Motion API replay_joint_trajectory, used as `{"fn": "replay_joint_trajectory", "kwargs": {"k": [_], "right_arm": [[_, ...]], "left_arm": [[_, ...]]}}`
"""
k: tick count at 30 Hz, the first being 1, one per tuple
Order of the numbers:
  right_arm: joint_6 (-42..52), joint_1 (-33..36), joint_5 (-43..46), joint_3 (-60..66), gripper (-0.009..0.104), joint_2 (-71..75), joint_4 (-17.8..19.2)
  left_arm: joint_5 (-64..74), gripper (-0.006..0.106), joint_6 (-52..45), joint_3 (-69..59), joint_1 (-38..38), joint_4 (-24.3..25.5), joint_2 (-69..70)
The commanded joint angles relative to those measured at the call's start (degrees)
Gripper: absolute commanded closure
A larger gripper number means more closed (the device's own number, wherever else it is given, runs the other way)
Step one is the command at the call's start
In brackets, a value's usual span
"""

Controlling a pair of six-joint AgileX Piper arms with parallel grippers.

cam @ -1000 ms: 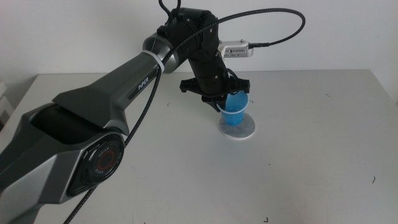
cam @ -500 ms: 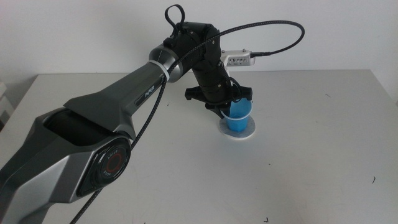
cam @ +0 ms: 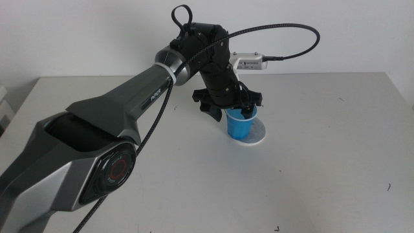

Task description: Place an empty cup on a cup mat.

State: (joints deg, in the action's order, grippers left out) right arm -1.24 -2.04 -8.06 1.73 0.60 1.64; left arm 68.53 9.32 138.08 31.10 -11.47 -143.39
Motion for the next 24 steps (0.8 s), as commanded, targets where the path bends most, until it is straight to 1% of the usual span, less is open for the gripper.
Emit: {"fn": "replay_joint_trajectory", "kwargs": {"k": [1, 8, 12, 16, 21, 24], "right_arm": [[0.29, 0.04, 4.29, -0.48, 0.001, 1.54, 0.79], [0.29, 0.04, 4.29, -0.48, 0.001, 1.54, 0.79], [0.29, 0.04, 4.29, -0.48, 0.001, 1.54, 0.79], [0.29, 0.04, 4.29, -0.48, 0.001, 1.54, 0.79], [0.29, 0.04, 4.29, -0.48, 0.001, 1.54, 0.79], [0.29, 0.04, 4.29, -0.48, 0.001, 1.54, 0.79]], "left_arm": [[-1.47, 0.016, -0.51, 1.79, 0.46, -0.77, 5.93], [-0.90, 0.013, -3.00, 1.79, 0.27, 0.41, 11.08], [2.51, 0.013, -3.22, 1.79, 0.27, 3.27, 14.96], [6.64, 0.013, -3.84, 1.79, 0.27, 7.17, 20.18], [6.64, 0.013, -4.85, 0.26, 0.27, 9.00, 27.91], [6.64, 0.013, -6.52, -3.25, 0.27, 10.64, 34.22]]}}
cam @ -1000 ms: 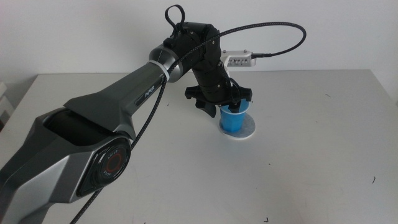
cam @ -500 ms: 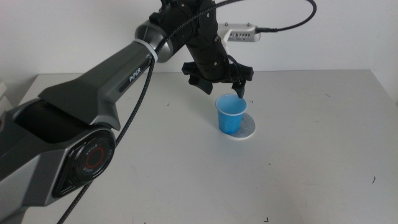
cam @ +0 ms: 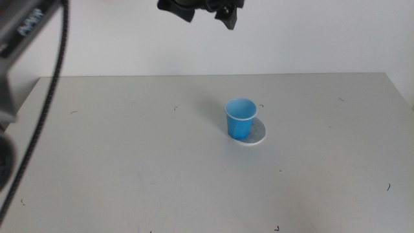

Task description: Place an empty cup on a cup mat.

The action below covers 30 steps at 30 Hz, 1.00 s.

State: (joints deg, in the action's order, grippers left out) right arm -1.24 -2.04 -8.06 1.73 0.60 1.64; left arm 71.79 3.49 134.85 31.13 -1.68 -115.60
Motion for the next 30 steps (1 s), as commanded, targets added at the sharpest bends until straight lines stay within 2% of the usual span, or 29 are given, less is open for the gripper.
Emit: {"fn": "replay_joint_trajectory", "kwargs": {"k": [1, 8, 12, 17, 24, 27, 30], "right_arm": [[0.29, 0.04, 4.29, -0.48, 0.001, 1.54, 0.79], [0.29, 0.04, 4.29, -0.48, 0.001, 1.54, 0.79], [0.29, 0.04, 4.29, -0.48, 0.001, 1.54, 0.79], [0.29, 0.04, 4.29, -0.48, 0.001, 1.54, 0.79], [0.29, 0.04, 4.29, -0.48, 0.001, 1.54, 0.79], [0.29, 0.04, 4.29, -0.48, 0.001, 1.54, 0.79], [0.29, 0.04, 4.29, -0.48, 0.001, 1.54, 0.79]], "left_arm": [[3.39, 0.013, -1.22, -1.78, 0.24, 1.68, 8.79], [3.31, 0.013, -1.97, -13.91, 0.24, 9.90, 23.40], [2.66, 0.013, -1.92, -18.80, 0.24, 11.88, 30.81], [2.40, 0.013, -1.86, -24.90, 0.24, 16.64, 37.99], [-2.97, 0.013, -1.86, -36.57, -0.78, 16.36, 49.37], [-7.51, 0.013, -2.08, -44.15, -5.35, 12.14, 54.87], [-10.83, 0.013, -2.12, -52.70, -11.74, 10.50, 60.39]]}}
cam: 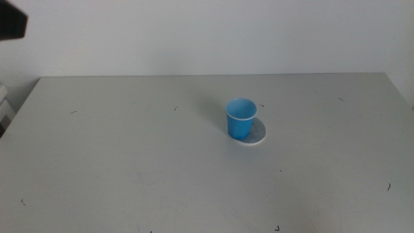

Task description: Place an empty cup on a cup mat.

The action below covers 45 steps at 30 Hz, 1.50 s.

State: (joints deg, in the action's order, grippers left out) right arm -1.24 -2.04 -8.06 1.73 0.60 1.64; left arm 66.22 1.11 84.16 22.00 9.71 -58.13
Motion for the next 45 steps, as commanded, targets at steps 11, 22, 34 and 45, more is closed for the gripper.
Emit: {"fn": "replay_joint_trajectory", "kwargs": {"k": [11, 22, 34, 45], "right_arm": [[0.29, 0.04, 4.29, -0.48, 0.001, 1.54, 0.79], [0.29, 0.04, 4.29, -0.48, 0.001, 1.54, 0.79], [0.29, 0.04, 4.29, -0.48, 0.001, 1.54, 0.79], [0.29, 0.04, 4.29, -0.48, 0.001, 1.54, 0.79]], "left_arm": [[-7.74, 0.013, 3.05, -20.50, -15.15, -5.00, 20.27], [-19.92, -0.002, 6.13, -38.15, -17.40, -4.42, 34.62], [-52.07, -0.005, 5.54, -69.56, -17.36, -5.40, 49.49], [-64.46, -0.005, 4.34, -85.18, -17.36, -3.35, 59.76]]}}
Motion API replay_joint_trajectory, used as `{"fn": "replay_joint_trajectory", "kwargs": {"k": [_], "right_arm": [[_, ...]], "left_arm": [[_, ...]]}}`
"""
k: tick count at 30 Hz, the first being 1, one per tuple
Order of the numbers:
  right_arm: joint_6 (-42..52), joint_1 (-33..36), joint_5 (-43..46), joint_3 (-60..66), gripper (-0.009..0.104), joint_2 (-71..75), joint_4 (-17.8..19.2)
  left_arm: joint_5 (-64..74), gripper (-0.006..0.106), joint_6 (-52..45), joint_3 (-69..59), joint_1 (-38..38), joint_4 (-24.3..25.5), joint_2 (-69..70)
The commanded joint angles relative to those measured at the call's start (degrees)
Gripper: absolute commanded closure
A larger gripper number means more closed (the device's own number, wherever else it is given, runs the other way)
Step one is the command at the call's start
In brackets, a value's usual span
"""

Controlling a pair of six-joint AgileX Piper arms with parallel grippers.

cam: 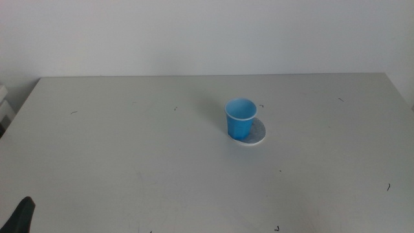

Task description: Place an empty cup on a cup mat.

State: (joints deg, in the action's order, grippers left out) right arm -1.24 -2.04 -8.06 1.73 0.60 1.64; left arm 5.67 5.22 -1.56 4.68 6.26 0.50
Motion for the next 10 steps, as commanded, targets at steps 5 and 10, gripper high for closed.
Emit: {"fn": "replay_joint_trajectory", "kwargs": {"k": [5, 10], "right_arm": [[0.29, 0.04, 4.29, -0.48, 0.001, 1.54, 0.79], [0.29, 0.04, 4.29, -0.48, 0.001, 1.54, 0.79]], "left_arm": [[-3.26, -0.005, 0.23, 0.43, -0.03, 0.09, 1.02], [-3.20, -0.005, 0.23, 0.37, -0.03, 0.09, 1.02]]}}
